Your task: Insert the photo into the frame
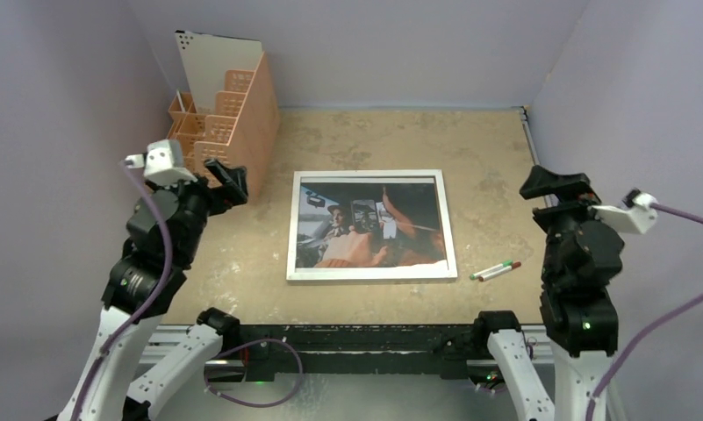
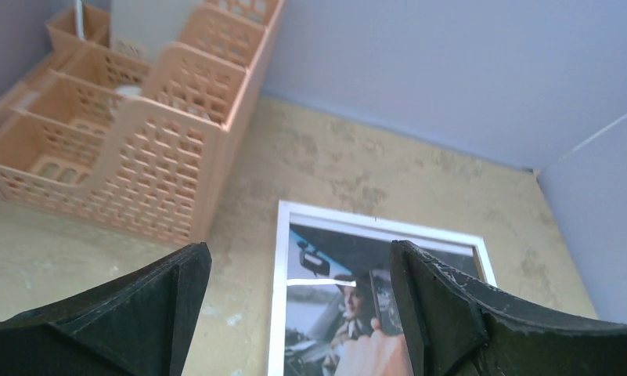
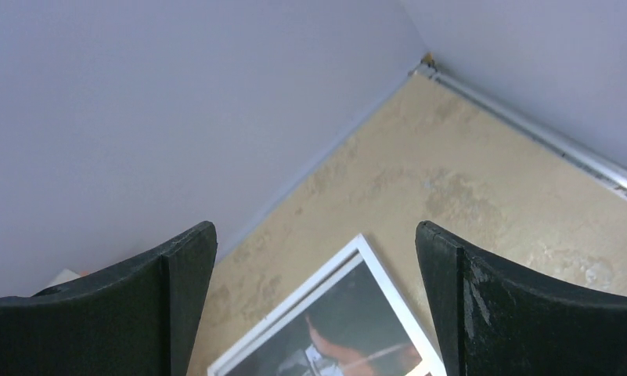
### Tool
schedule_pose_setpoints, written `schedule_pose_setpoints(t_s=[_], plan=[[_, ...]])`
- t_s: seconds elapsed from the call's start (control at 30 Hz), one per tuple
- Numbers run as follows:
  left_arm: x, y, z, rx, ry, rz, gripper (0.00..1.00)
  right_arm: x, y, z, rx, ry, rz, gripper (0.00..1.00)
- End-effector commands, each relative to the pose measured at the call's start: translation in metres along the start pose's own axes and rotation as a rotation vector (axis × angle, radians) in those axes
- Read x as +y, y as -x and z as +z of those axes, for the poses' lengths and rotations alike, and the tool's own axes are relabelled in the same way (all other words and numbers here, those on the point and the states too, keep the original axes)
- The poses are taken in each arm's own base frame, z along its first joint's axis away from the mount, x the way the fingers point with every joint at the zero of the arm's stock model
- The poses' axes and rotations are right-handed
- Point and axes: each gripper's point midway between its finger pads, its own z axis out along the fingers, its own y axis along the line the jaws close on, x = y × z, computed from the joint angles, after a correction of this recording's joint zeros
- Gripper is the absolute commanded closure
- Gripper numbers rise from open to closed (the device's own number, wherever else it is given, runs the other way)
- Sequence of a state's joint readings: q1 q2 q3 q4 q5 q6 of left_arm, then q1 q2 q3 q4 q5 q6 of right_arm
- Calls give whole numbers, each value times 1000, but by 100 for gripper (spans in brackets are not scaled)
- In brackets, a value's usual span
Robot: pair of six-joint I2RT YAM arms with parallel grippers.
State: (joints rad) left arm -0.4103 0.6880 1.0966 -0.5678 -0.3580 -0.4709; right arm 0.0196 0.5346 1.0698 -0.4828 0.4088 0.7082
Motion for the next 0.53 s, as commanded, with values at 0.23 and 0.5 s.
schedule_pose_setpoints(t_s=[0.23, 0.5], plan=[[27, 65, -64, -195, 72, 5, 12, -12, 81, -57, -217, -90, -6, 1], [31, 66, -62, -211, 92, -7, 9, -9, 86, -61, -228, -73, 14, 2]])
